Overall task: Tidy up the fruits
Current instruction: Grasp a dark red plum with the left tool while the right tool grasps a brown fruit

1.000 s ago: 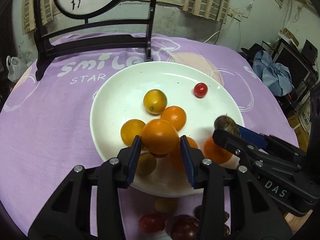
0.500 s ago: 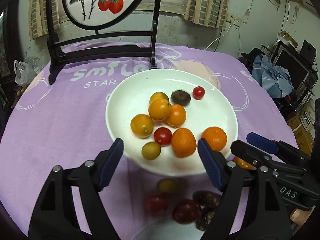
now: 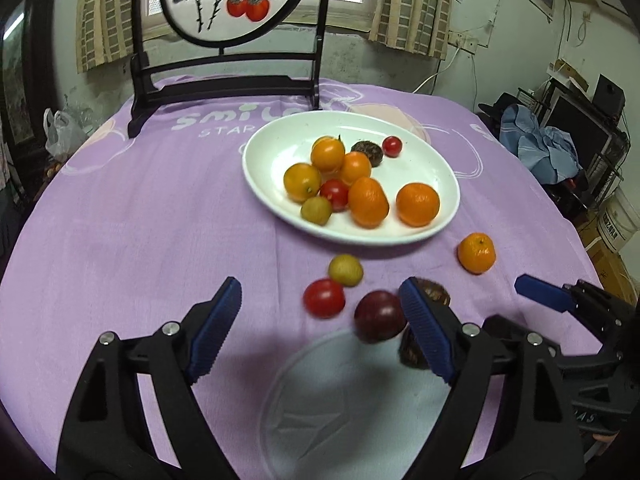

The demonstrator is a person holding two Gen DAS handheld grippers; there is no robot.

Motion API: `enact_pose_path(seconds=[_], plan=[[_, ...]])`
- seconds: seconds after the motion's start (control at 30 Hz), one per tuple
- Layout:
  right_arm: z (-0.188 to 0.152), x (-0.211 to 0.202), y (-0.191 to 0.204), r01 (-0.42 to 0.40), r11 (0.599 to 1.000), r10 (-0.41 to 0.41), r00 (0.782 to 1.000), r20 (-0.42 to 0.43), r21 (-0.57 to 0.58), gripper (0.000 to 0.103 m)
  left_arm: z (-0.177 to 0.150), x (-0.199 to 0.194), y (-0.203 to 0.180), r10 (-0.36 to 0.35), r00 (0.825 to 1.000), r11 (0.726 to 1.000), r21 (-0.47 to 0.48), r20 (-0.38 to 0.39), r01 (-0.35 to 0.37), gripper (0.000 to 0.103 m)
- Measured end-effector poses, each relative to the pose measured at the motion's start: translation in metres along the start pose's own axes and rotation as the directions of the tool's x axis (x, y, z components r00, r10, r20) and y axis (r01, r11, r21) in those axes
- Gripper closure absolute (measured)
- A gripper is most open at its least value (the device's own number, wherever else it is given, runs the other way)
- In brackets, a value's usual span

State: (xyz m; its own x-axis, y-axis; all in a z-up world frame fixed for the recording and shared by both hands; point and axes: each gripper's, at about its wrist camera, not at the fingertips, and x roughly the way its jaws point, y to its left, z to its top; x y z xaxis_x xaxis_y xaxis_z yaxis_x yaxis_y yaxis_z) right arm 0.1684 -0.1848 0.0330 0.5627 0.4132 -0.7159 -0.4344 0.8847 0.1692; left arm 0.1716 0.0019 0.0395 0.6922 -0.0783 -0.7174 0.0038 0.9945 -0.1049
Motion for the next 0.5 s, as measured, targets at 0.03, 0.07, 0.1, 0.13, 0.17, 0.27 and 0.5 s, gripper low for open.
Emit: enact_pose_path(seconds=[0.03,0.07,0.1,0.13,0.17,0.27,0.5], plan=[[-0.002,0.001,0.003,-0.002,1.0,0.002,1.0,-0.008,-0.008,0.038,-0.004,-0.001,0.002,0.003,1.0,1.0,-0.013,0.001,-0.003,0.019],[-0.005,0.003,0.007,-0.003,1.0,0.002,1.0,-0.02,-0.02,0.038,-0.007,-0.002,0.004,0.005,1.0,1.0,-0.022,0.002,-0.005,0.019],[-0.007,0.005,0.011,-0.003,0.999,0.002,1.0,-0.031,-0.031,0.038,-0.01,-0.002,0.006,0.006,1.0,1.0,-0.027,0.004,-0.006,0.019],[-0.008,0.006,0.015,-0.004,0.999,0.003,0.999,-0.038,-0.04,0.038,-0.012,-0.002,0.008,0.007,1.0,1.0,-0.029,0.006,-0.007,0.018],[-0.01,0.009,0.02,-0.004,0.998,0.002,0.999,-0.049,-0.056,0.038,-0.013,-0.001,0.009,0.01,1.0,1.0,-0.028,0.008,-0.01,0.018],[-0.013,0.021,0.031,0.014,0.995,-0.022,0.996,-0.082,-0.099,0.038,-0.017,0.001,0.011,0.028,0.999,1.0,-0.006,0.015,-0.028,0.018],[-0.014,0.046,0.04,0.058,0.99,-0.073,0.99,-0.122,-0.126,0.038,-0.021,0.007,0.013,0.019,1.0,1.0,0.013,-0.002,-0.019,0.017]])
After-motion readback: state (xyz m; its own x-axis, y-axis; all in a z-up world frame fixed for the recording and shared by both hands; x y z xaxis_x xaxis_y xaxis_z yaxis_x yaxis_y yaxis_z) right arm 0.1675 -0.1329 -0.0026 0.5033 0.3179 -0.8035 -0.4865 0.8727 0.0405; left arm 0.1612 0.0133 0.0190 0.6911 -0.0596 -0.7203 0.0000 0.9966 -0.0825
